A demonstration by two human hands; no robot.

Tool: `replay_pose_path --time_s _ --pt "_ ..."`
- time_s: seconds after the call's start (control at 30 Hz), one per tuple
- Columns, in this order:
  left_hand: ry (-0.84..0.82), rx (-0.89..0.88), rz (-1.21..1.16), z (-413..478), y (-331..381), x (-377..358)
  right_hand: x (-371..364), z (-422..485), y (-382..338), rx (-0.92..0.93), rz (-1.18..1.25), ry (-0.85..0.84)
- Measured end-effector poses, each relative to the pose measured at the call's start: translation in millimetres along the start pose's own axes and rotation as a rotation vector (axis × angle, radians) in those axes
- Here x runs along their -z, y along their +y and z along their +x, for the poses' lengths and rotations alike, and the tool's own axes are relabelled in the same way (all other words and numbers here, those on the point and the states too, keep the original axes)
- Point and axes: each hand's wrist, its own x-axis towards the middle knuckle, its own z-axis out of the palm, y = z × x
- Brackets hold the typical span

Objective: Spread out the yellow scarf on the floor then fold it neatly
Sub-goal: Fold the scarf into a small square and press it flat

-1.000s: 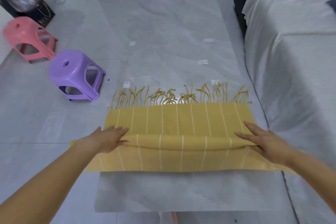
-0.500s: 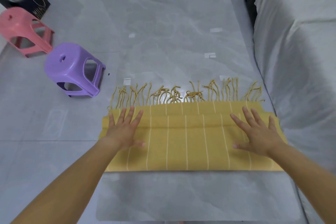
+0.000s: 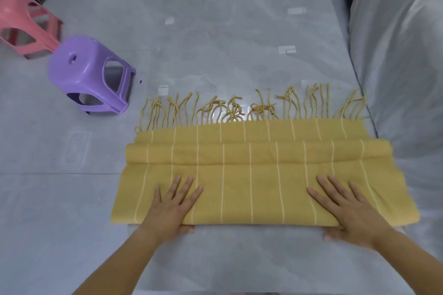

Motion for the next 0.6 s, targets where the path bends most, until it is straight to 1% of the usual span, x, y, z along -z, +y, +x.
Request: replay_pose_path --time_s 0.1,0.17,0.2,0.27,0.33,0.43,0.6 --pt "0.004 0.000 0.036 8 -4 -1 -7 8 13 -0.011 0.006 -0.011" --pt "0.071 -0.044 0.016 13 -5 -2 -7 10 16 -0.013 0.015 0.001" --pt "0.049 -0.056 0.038 12 -6 -2 -2 8 13 -0.007 -0.002 -0.001" --pt "-0.003 -0.062 0.006 7 -6 4 6 6 11 0.001 -0.014 0.008" --pt "-0.024 -0.071 -0.004 2 -4 9 0 5 12 0.046 -0.064 0.028" --pt "-0.055 -0.076 0.029 -9 0 9 -5 -6 10 0.103 -0.060 0.038" --pt "-0.122 -0.109 -0.023 -28 7 0 -10 -27 0 0.137 -0.008 -0.040"
